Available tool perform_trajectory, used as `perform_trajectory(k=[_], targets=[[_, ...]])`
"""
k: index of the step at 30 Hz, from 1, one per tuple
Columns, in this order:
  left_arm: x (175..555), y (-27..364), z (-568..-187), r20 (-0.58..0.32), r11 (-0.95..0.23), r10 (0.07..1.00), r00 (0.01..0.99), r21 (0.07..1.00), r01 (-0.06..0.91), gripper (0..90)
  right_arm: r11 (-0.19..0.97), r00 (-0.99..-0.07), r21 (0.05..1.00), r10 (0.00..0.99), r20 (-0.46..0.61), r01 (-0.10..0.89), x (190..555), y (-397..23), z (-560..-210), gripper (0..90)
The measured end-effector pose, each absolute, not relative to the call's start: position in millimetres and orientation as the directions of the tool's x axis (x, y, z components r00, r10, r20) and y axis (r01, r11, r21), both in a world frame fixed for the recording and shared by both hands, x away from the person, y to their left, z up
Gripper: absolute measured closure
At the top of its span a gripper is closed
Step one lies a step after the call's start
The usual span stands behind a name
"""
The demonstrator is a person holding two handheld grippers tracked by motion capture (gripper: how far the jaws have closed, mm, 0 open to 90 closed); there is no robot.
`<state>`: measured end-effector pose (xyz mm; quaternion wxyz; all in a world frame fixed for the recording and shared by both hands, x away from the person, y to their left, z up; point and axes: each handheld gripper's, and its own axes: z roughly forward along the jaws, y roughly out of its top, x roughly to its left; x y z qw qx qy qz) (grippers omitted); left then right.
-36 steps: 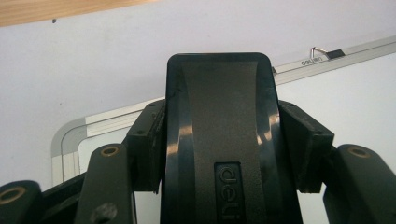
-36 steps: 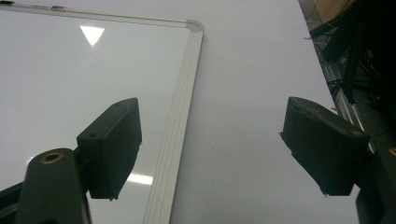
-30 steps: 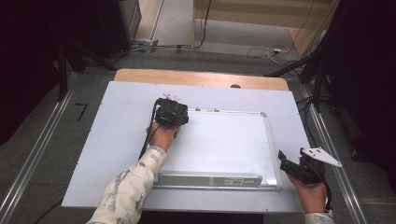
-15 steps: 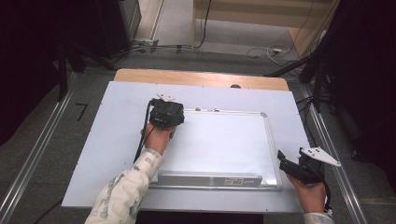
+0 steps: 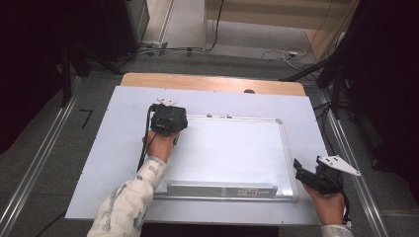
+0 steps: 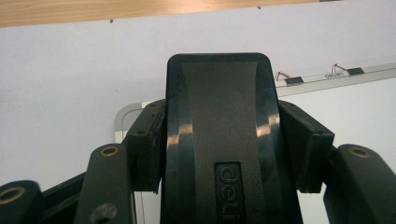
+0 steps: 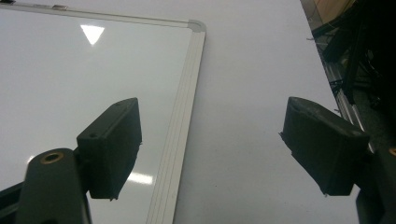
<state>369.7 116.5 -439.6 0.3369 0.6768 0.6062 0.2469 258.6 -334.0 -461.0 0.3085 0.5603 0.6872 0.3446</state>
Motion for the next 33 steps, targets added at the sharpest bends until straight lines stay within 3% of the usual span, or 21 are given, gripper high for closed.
perform_trajectory(k=[33], targets=[[392, 128, -471, -0.048, 0.015, 0.998, 0.028, 0.719, 0.695, 40.2, 0.133, -0.182, 0.821, 0.983, -0.037, 0.555, 258, -335, -461, 18.4]])
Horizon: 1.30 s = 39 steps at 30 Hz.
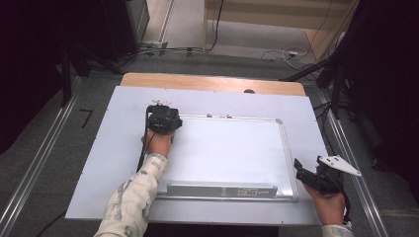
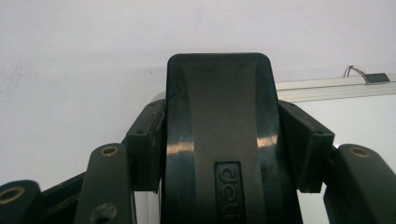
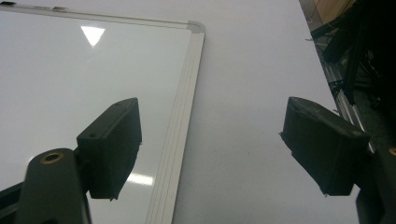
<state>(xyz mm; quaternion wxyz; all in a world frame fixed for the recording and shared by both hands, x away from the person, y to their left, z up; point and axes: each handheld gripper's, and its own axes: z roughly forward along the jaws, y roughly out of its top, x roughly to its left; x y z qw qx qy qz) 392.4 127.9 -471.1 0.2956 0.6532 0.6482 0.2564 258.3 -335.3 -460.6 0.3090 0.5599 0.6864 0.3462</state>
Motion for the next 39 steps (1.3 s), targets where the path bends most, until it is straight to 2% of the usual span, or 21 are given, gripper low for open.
perform_trajectory(k=[16, 35, 39], targets=[[398, 123, -484, -0.046, 0.036, 0.999, -0.006, 0.698, 0.715, 40.2, 0.132, -0.182, 0.822, 0.983, -0.035, 0.553, 258, -336, -461, 18.5], [399, 119, -490, -0.040, 0.029, 0.999, -0.002, 0.694, 0.719, 39.6, 0.127, -0.178, 0.820, 0.984, -0.032, 0.558, 258, -336, -461, 18.4], [398, 119, -488, -0.046, 0.031, 0.999, 0.002, 0.699, 0.715, 35.5, 0.127, -0.177, 0.820, 0.984, -0.031, 0.559, 258, -336, -461, 18.5]])
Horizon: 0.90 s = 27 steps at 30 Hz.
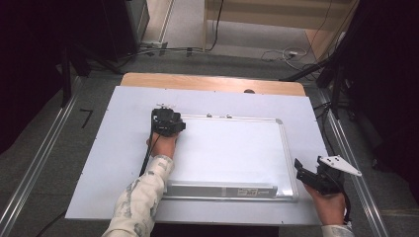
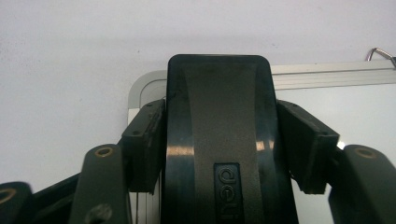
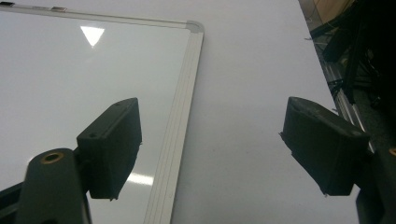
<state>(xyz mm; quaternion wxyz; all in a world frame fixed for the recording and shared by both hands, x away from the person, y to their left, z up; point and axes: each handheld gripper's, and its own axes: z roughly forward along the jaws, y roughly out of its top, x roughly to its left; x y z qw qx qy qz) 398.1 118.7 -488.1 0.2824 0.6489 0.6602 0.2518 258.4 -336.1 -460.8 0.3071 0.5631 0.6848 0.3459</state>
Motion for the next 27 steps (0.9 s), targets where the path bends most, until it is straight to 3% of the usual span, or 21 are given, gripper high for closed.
perform_trajectory(k=[8, 27], targets=[[394, 117, -483, -0.055, 0.027, 0.998, 0.018, 0.713, 0.701, 28.6, 0.129, -0.179, 0.820, 0.983, -0.033, 0.557, 258, -336, -461, 18.4], [377, 125, -466, -0.110, 0.032, 0.991, 0.078, 0.754, 0.656, 24.1, 0.134, -0.177, 0.819, 0.983, -0.040, 0.557, 258, -336, -461, 18.4]])
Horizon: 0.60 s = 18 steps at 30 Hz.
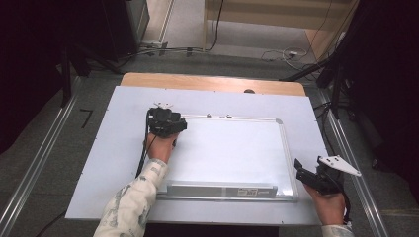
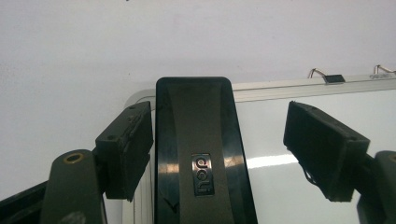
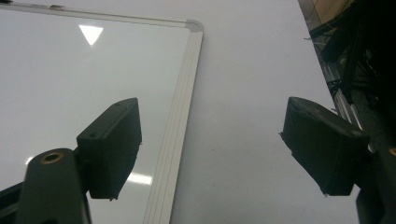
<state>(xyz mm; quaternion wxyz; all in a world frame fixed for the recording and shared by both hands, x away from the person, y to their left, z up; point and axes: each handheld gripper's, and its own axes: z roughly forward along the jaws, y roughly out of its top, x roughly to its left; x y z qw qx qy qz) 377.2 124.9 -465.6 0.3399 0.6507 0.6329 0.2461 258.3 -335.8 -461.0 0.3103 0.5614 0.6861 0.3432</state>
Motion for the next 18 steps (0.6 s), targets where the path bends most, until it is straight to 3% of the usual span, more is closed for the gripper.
perform_trajectory(k=[18], targets=[[360, 125, -456, -0.141, 0.030, 0.982, 0.126, 0.772, 0.634, 21.8, 0.132, -0.172, 0.820, 0.984, -0.042, 0.557, 258, -336, -461, 18.4]])
